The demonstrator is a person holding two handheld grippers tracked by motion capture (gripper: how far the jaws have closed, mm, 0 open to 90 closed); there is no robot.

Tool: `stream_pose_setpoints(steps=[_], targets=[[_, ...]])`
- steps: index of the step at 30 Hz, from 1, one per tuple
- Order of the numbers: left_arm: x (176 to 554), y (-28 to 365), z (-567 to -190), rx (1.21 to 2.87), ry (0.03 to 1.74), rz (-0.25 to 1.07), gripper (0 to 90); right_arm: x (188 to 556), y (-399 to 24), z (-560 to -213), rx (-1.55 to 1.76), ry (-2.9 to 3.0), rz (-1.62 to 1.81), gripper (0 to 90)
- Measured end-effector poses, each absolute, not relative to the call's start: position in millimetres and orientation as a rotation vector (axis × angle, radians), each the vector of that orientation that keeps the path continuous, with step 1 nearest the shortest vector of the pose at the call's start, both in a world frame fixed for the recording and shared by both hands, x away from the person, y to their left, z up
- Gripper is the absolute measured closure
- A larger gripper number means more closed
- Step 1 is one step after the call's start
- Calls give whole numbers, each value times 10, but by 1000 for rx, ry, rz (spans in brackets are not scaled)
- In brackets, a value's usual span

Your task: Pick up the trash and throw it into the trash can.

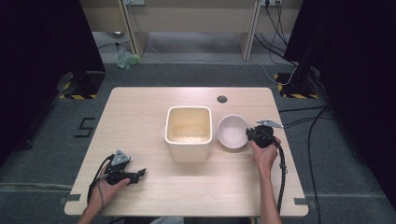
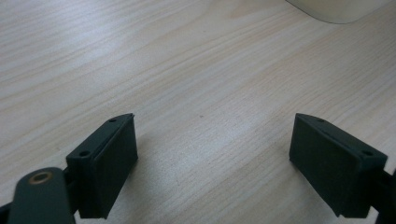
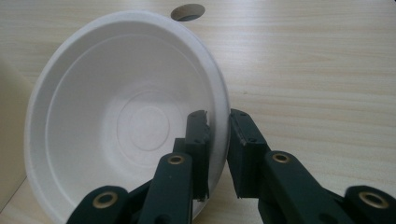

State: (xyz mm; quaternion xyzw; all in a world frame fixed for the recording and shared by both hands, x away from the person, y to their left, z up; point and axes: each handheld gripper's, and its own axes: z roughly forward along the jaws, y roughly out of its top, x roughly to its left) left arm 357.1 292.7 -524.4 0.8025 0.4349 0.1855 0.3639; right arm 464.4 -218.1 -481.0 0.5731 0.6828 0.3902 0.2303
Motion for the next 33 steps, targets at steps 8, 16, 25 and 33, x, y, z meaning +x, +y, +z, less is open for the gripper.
stream_pose_setpoints(steps=[8,16,25,33], targets=[[3571,2927,-5244,2065,1119,477,142,4554,-2188,-4715,1533,1896,1127,834],[3571,2927,-5244,2065,1119,477,141,4490,-2213,-4671,1503,1889,1145,840],[3571,2926,-5244,2065,1119,478,141,4367,-2313,-4625,1473,1869,1157,845],[3571,2926,-5244,2065,1119,478,141,4274,-2364,-4526,1443,1843,1180,846]])
